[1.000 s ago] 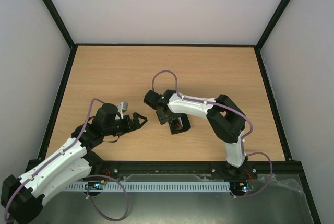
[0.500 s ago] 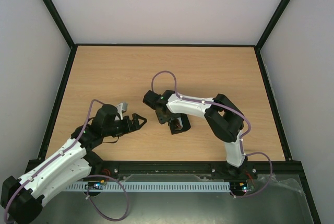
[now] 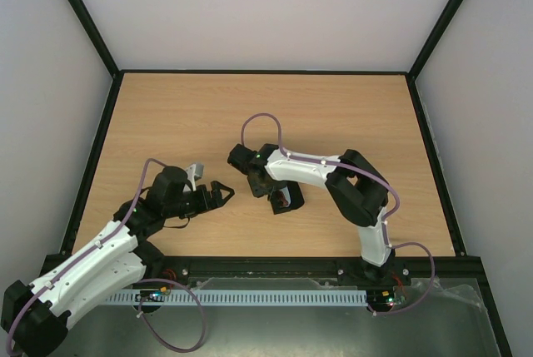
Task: Organize the sunglasses
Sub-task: Place the sunglasses in the sunglasses case, then adjust the sunglasses case at the center of the board.
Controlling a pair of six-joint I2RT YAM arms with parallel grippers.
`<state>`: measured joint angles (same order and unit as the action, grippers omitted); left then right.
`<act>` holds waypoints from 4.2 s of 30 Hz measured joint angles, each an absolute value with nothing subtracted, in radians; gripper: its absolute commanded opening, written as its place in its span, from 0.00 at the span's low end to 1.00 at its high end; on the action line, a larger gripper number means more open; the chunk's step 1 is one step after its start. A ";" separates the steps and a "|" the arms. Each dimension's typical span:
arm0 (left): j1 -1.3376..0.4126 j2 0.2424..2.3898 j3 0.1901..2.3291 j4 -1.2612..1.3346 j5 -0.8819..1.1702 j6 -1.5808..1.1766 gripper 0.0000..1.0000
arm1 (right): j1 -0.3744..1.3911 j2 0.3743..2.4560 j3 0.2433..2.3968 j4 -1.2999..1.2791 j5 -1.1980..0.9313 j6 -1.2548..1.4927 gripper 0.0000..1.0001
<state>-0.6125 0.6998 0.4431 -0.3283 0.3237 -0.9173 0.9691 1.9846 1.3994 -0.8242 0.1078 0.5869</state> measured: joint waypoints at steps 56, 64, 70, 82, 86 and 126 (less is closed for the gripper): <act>-0.624 0.834 0.430 -0.276 0.313 -0.928 0.99 | 0.728 1.298 1.039 -0.645 -0.030 0.609 0.81; -0.665 0.968 0.445 -0.226 0.301 -0.937 0.99 | 0.615 1.135 0.824 -0.606 -0.136 0.599 0.81; -0.703 1.055 0.452 -0.163 0.283 -0.969 0.99 | 0.587 1.082 0.784 -0.594 -0.167 0.585 0.81; -0.757 1.147 0.464 -0.052 0.250 -1.025 0.99 | 0.583 1.065 0.768 -0.572 -0.189 0.588 0.81; -0.758 1.140 0.464 -0.068 0.205 -1.040 0.99 | 0.583 1.056 0.751 -0.564 -0.196 0.599 0.80; -0.774 1.758 0.842 0.128 0.200 -0.965 0.49 | 0.411 1.311 0.709 -0.330 -0.294 0.628 0.40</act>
<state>-0.7738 1.7584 0.8421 0.1276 0.2001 -0.9653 0.4114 1.3106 0.7094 -0.3298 -0.2943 0.6285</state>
